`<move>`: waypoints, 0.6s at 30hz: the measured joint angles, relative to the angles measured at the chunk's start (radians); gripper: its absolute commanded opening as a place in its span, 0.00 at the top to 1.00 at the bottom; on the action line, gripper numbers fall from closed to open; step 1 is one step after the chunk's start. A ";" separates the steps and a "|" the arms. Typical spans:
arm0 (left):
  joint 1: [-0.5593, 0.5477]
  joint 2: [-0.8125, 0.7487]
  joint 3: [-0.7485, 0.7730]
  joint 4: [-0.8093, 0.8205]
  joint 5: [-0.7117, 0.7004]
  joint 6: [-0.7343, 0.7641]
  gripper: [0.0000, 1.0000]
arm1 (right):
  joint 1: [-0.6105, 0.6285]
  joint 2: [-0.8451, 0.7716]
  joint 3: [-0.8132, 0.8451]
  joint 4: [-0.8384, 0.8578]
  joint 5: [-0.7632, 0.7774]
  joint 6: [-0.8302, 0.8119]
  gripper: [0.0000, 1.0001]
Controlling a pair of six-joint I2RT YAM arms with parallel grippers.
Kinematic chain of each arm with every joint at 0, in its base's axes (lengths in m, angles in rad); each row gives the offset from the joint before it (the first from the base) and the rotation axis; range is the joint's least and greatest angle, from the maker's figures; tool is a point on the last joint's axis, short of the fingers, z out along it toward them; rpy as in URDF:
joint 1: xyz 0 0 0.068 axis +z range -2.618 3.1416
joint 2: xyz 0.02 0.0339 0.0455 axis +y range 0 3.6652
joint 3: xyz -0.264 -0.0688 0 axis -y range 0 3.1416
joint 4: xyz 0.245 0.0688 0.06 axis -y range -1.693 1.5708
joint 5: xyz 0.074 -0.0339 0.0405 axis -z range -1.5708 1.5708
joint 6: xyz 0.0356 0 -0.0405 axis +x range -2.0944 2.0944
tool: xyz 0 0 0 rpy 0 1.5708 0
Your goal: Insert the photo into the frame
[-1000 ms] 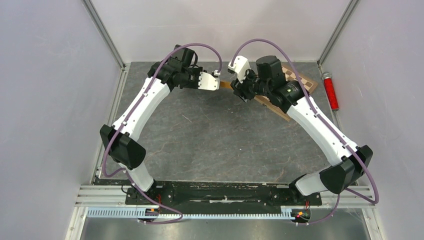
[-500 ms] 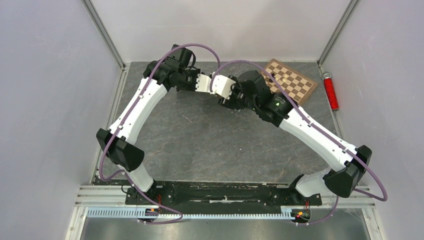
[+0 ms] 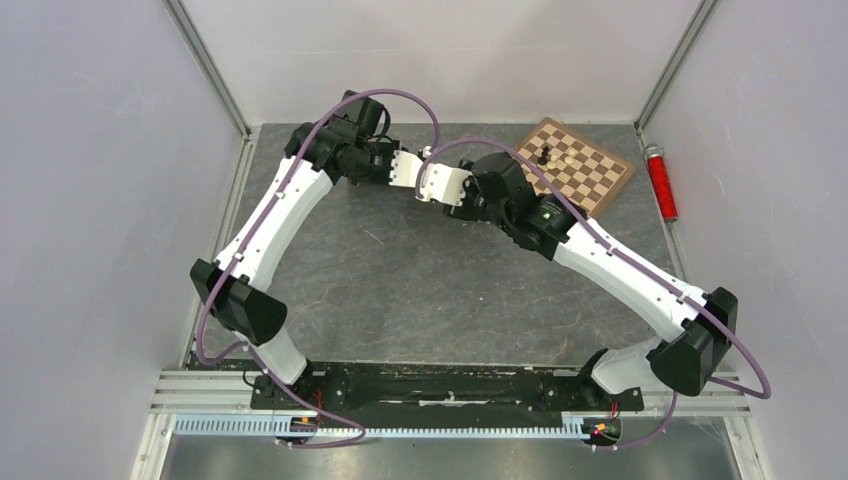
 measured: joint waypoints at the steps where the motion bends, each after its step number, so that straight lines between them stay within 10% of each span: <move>1: 0.000 -0.003 -0.004 0.001 0.000 0.000 0.98 | 0.000 0.000 -0.001 0.001 0.002 -0.004 0.48; 12: 0.009 -0.061 -0.082 0.037 0.001 0.002 0.96 | -0.017 0.003 0.000 0.009 -0.024 -0.044 1.00; 18: 0.013 -0.067 -0.084 0.063 0.008 0.000 0.55 | -0.058 0.008 0.032 -0.020 -0.095 -0.014 1.00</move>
